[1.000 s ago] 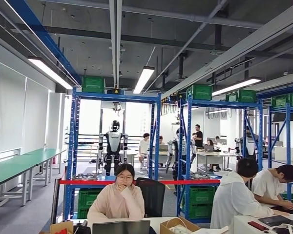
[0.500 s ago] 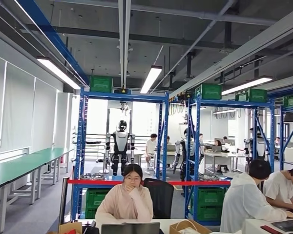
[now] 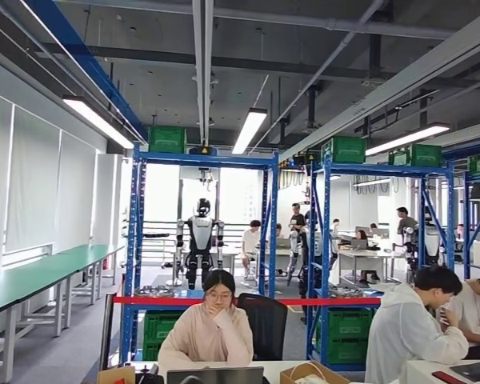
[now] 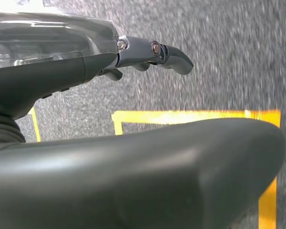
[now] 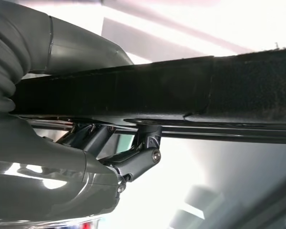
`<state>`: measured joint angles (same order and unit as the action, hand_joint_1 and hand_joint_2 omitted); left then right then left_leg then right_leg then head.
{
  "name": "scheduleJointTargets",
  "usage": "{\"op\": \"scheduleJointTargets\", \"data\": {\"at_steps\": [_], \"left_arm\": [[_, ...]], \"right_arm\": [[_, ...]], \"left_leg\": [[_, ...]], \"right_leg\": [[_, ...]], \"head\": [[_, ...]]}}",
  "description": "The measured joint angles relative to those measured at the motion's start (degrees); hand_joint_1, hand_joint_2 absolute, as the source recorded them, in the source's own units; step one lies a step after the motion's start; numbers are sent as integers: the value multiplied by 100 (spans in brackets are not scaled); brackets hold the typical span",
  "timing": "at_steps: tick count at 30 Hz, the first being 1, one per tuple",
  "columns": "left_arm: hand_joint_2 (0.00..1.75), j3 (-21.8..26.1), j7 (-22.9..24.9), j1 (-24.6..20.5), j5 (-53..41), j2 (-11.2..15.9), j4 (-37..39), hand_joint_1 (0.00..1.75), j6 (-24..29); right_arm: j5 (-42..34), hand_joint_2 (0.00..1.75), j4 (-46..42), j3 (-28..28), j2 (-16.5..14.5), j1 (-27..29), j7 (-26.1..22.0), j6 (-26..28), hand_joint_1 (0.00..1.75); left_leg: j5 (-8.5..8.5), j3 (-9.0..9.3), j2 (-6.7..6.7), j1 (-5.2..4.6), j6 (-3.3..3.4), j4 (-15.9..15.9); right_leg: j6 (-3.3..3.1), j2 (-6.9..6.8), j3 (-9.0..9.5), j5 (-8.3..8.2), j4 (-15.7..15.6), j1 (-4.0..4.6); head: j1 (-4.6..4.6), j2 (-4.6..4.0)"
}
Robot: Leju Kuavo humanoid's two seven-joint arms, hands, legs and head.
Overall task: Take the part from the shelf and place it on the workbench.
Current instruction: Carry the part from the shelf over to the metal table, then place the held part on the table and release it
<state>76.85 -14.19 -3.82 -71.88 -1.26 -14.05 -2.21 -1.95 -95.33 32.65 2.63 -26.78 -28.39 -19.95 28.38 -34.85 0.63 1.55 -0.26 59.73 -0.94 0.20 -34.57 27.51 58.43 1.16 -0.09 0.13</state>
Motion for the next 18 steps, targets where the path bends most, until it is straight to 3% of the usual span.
{"op": "scheduleJointTargets", "data": {"at_steps": [2, 5, 7, 8, 11, 13, 16, 18], "left_arm": [[175, -31, -26, -14, -50, -2, 0, 0, -35], [175, -63, -39, -33, -85, -4, 0, 0, -49], [175, -68, -38, -29, -99, -3, 0, 0, -48], [175, -71, -37, -31, -110, -3, 0, 0, -48], [175, -86, -33, -59, -144, -4, 0, 0, -50], [175, -108, -21, -76, -158, -5, 0, 0, -56], [175, -138, -8, -77, -194, -20, 0, 0, -72], [175, -156, -9, -87, -220, -34, 0, 0, -79]], "right_arm": [[207, 175, -22, -281, -50, -172, 87, 114, 175], [782, 175, -5, -648, -104, -387, 183, 346, 175], [1183, 175, 58, -799, -116, -440, 229, 476, 175], [1395, 175, 105, -847, -125, -460, 240, 561, 175], [2369, 175, 303, -903, -144, -554, 260, 1046, 175], [3118, 175, 499, -872, -148, -602, 293, 1395, 175], [4067, 175, 799, -755, -159, -621, 464, 1837, 175], [4882, 175, 1022, -629, -161, -682, 715, 2219, 175]], "left_leg": [[137, -59, -6, -7, -38, 146], [614, -481, -10, -19, -65, 1080], [647, -646, -11, -18, -91, 1421], [506, -583, -13, -14, -101, 1276], [30, -124, -27, -5, -94, 301], [-2, -14, -28, -19, -48, 51], [-28, -9, -17, -17, 35, 20], [-41, -1, -18, 5, 82, 5]], "right_leg": [[-42, -15, 41, -54, -99, -26], [-75, -39, 61, -72, -136, -24], [-80, -43, 62, -66, -124, -19], [-75, -40, 62, -57, -109, -22], [-25, -30, 42, 7, -11, -17], [22, -26, 11, 28, 43, 0], [85, -23, -16, 75, 101, -13], [152, -18, -168, 308, 465, -44]], "head": [[0, 0], [1, 0], [1, 0], [1, 0], [-1, 0], [-2, 0], [-2, 0], [-3, 0]]}}
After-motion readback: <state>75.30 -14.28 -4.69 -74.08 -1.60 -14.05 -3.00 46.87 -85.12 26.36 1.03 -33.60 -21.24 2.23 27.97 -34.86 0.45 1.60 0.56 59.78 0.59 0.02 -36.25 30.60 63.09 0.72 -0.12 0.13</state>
